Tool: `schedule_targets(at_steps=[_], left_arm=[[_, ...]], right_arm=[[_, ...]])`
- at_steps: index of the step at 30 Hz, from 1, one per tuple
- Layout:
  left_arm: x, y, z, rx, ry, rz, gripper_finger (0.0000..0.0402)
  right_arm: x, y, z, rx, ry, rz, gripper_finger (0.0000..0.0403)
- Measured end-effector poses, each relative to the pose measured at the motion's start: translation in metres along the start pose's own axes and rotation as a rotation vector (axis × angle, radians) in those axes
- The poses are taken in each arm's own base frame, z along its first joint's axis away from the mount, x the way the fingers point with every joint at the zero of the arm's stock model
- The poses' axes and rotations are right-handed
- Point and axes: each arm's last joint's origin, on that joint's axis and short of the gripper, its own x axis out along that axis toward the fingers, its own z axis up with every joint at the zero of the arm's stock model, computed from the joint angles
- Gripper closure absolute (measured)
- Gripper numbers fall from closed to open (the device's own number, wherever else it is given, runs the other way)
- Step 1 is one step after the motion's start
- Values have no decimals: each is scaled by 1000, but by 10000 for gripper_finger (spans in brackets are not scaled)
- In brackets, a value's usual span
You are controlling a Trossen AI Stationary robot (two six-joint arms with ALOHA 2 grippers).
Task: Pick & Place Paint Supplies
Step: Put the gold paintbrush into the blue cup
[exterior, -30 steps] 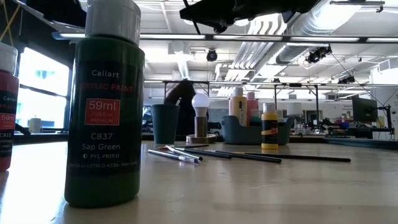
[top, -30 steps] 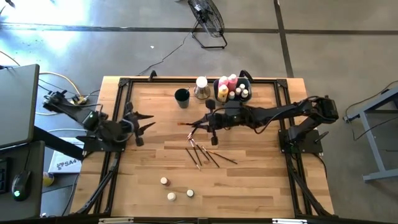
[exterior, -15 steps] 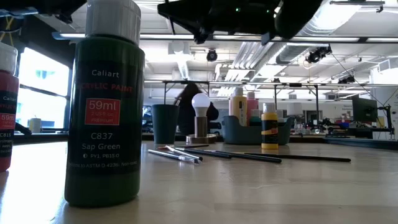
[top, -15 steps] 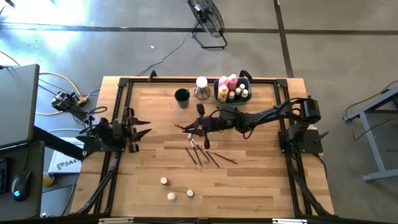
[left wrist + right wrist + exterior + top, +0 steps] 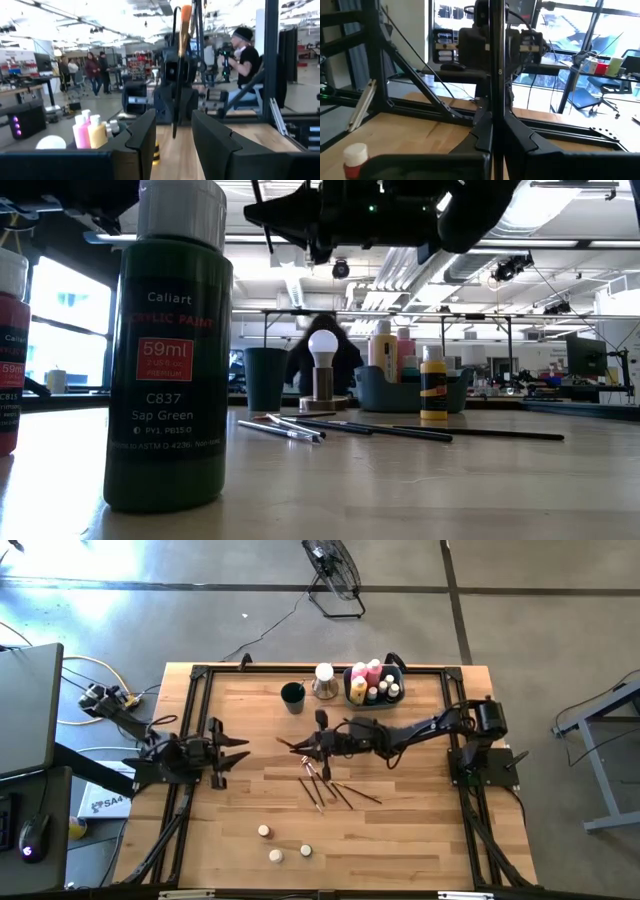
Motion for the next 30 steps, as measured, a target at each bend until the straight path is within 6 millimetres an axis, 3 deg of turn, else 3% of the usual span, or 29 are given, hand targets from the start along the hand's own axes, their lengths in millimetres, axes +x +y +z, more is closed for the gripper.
schedule_targets(at_steps=[6, 16, 23, 30], left_arm=[[8, -9, -10, -6, 52, -11, 279], [26, -23, -13, -3, -43, -1, 279], [57, -19, -22, 47, -14, -8, 279], [84, -16, -15, 57, -38, -39, 279]], right_arm=[[1, 8, -3, 6, 38, 31, 389], [1, 15, -4, -7, 59, 4, 389], [1, 15, -5, 1, 70, 5, 389], [1, 15, -12, 8, 143, -8, 388]])
